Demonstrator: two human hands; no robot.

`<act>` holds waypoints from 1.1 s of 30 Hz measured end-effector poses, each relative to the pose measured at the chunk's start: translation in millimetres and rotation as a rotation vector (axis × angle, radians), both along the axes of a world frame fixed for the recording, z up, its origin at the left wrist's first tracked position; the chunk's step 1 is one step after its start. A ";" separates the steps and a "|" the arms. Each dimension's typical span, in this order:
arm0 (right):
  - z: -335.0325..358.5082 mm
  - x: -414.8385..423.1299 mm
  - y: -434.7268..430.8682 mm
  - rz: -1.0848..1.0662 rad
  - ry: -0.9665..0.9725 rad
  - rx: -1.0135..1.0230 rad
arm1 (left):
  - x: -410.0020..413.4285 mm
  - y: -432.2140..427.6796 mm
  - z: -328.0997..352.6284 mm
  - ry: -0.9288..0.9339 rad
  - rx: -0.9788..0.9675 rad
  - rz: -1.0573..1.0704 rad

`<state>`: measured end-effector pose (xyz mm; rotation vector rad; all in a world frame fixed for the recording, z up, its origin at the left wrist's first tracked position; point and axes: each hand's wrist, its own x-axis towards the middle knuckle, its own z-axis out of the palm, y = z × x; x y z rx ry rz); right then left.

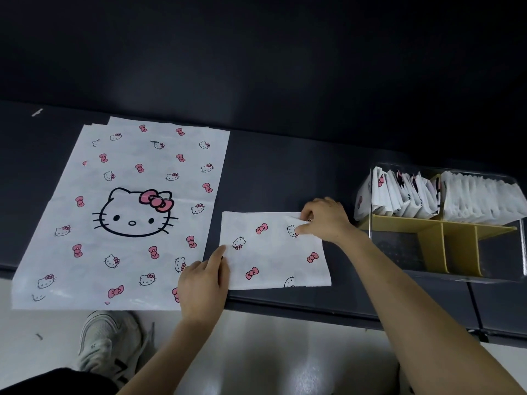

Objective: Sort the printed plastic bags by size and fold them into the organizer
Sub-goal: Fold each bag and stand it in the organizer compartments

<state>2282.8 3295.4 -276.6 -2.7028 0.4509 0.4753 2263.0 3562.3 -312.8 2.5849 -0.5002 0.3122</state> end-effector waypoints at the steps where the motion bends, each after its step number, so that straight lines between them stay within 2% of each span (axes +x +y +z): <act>1: -0.1 -0.6 -0.2 -0.024 -0.014 0.026 | 0.7 -1.1 -0.3 -0.006 0.000 0.007; 7: -0.2 -2.5 7.8 -0.087 -0.085 0.006 | 0.5 -1.1 -10.0 -0.030 0.020 -0.033; 10: -1.1 -1.3 8.4 -0.170 -0.097 0.058 | -1.5 1.3 -15.3 -0.045 0.057 -0.056; 16: -3.9 -0.3 9.4 -0.192 -0.098 0.061 | -1.4 -1.0 -13.8 -0.133 0.245 -0.009; 18: -4.1 -0.7 9.7 -0.182 -0.102 0.057 | 2.6 -4.7 -5.1 -0.145 0.253 -0.030; 21: -5.6 -0.7 9.2 -0.187 -0.101 0.058 | 17.8 -21.8 11.1 -0.090 0.191 -0.197; 23: -5.7 -1.3 10.1 -0.187 -0.097 0.060 | 23.3 -31.0 8.0 0.023 0.180 -0.267; 25: -5.5 -1.7 10.4 -0.174 -0.067 0.061 | 20.6 -33.3 -5.8 0.152 0.248 -0.307; 27: -2.3 -3.7 12.5 -0.167 -0.069 0.047 | 13.3 -30.0 -20.9 0.177 0.312 -0.323; 31: -15.3 -23.8 35.5 -0.125 -0.448 -0.383 | 10.2 -29.4 -28.6 0.149 0.301 -0.289; 33: -28.5 -44.0 68.0 -0.058 -0.532 -0.318 | 10.4 -30.3 -28.0 0.153 0.294 -0.291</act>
